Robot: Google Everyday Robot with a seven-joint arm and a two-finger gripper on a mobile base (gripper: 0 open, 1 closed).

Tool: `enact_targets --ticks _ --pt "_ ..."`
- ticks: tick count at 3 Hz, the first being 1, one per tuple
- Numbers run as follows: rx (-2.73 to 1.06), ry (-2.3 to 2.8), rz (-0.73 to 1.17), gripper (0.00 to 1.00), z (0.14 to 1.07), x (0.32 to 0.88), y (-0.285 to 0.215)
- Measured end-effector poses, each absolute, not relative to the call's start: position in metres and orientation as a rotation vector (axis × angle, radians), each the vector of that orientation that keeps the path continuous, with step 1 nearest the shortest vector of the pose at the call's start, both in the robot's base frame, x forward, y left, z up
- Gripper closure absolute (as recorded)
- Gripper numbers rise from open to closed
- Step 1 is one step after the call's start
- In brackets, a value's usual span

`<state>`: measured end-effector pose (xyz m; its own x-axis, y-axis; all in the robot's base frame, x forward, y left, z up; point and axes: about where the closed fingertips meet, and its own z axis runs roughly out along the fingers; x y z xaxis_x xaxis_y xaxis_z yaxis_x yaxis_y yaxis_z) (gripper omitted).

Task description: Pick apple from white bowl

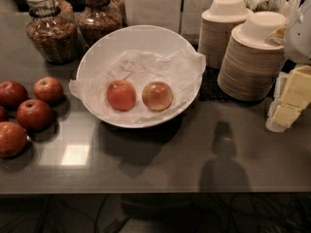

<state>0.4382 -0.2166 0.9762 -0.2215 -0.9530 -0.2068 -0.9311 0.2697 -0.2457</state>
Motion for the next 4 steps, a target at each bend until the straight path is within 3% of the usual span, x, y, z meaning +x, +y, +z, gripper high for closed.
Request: enact_targets --ticks 2,4 --pt "-1.718 2.164 -0.015 0.00 0.954 0.464 -0.174" --pt "-1.799 1.896 0.088 0.00 0.943 0.507 -0.074"
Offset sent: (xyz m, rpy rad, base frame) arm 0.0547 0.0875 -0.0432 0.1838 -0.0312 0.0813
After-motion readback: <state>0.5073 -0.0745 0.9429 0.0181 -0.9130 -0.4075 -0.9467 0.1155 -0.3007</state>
